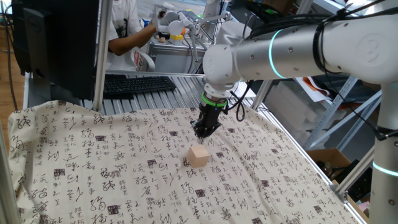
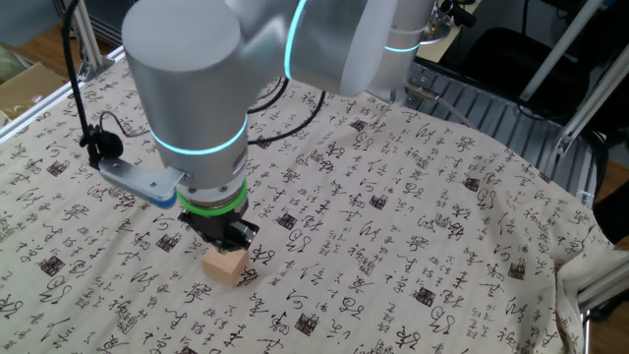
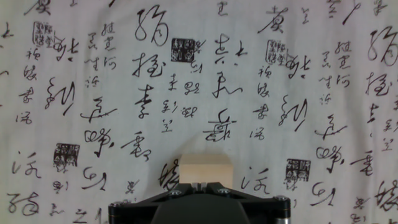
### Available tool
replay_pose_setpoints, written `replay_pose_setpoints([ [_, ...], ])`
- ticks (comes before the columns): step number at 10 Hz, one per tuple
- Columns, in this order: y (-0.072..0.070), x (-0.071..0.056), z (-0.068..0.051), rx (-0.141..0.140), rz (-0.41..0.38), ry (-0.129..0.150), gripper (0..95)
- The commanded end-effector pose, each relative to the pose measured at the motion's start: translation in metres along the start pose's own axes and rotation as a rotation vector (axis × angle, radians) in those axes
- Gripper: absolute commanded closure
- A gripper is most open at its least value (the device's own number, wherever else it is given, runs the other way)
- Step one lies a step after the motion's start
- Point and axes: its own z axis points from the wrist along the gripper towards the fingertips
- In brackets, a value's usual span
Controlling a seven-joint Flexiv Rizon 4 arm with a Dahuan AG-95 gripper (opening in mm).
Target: Pick up the small block on the left and move it to the right
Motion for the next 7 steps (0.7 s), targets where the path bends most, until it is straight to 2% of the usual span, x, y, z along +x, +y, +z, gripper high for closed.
replay_pose_setpoints([
  [1,-0.0001,0.0020,-0.0009,0.009,0.009,-0.006,95.0],
  [2,-0.0002,0.0018,-0.0010,0.010,0.013,-0.005,95.0],
  [3,-0.0002,0.0018,-0.0010,0.009,0.019,-0.006,76.0],
  [4,-0.0002,0.0018,-0.0010,0.009,0.029,-0.001,76.0],
  [5,-0.0002,0.0018,-0.0010,0.007,0.038,-0.002,57.0],
  [7,-0.0002,0.0018,-0.0009,0.010,0.041,0.000,57.0],
])
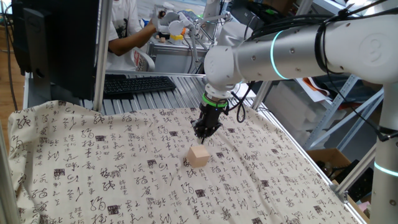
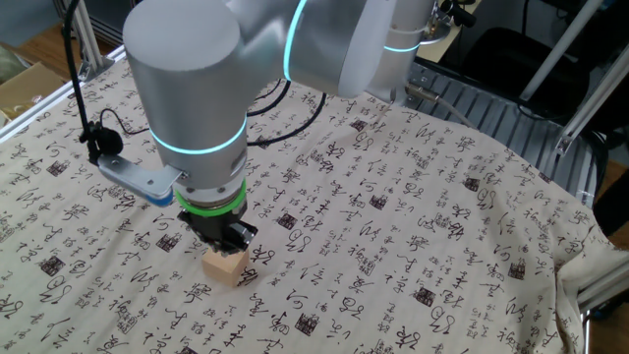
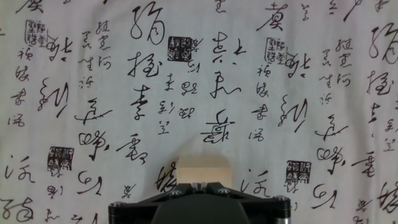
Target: Pick up the small block on the left and move it to the right
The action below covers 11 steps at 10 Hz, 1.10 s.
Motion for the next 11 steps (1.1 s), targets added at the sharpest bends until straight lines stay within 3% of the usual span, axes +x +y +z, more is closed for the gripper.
replay_pose_setpoints([
  [1,0.000,0.001,0.000,-0.007,0.010,-0.004,38.0],
  [3,0.001,0.001,0.000,-0.008,0.014,-0.003,38.0],
  [4,-0.003,0.004,0.007,0.026,0.010,-0.014,38.0],
  [5,-0.018,0.016,0.035,0.049,0.001,-0.055,38.0],
  [6,-0.025,0.020,0.045,0.040,0.000,-0.065,38.0],
  [7,-0.033,0.024,0.053,0.035,0.001,-0.069,19.0],
  [11,-0.037,0.030,0.048,0.023,0.028,-0.048,19.0],
])
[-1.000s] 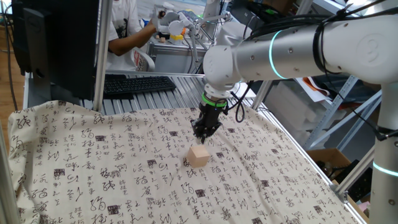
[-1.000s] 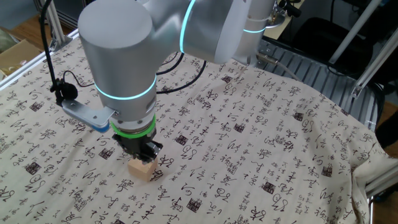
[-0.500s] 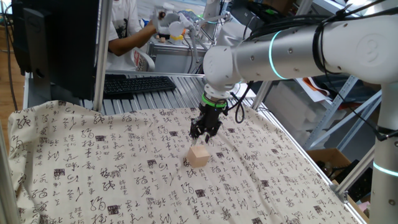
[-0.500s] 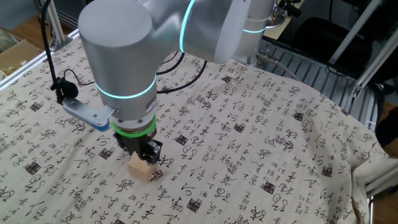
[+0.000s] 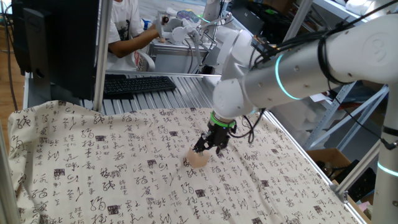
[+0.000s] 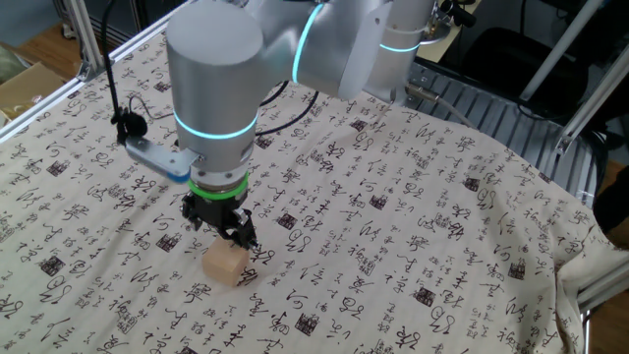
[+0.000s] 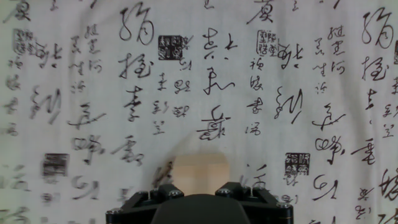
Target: Pick up the small block on the left and move it to the right
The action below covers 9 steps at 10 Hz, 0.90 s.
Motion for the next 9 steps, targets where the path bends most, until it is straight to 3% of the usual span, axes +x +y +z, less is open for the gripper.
replay_pose_setpoints([
  [1,-0.0010,-0.0013,-0.0009,-0.021,0.021,0.046,19.0],
  [2,-0.0016,0.0002,-0.0059,-0.039,0.028,0.046,19.0],
  [9,-0.0023,0.0021,-0.0094,-0.050,0.044,0.054,19.0],
])
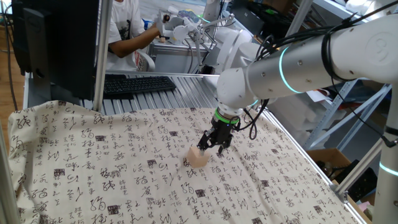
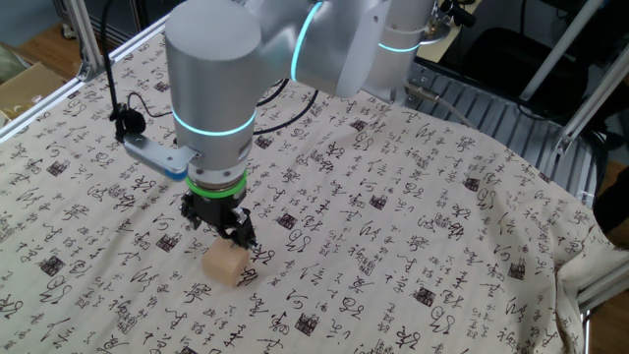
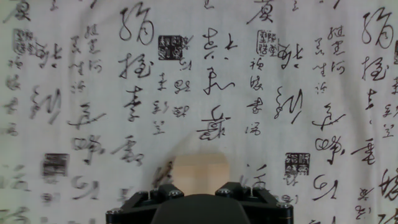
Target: Pick up the small block on the left and move it to the right
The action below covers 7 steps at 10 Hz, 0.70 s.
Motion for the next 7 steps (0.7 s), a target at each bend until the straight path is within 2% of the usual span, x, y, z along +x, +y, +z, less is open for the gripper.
replay_pose_setpoints([
  [1,-0.0001,-0.0002,0.0006,0.000,0.002,0.004,19.0],
  [7,0.0000,-0.0009,-0.0002,-0.008,0.012,0.006,19.0],
])
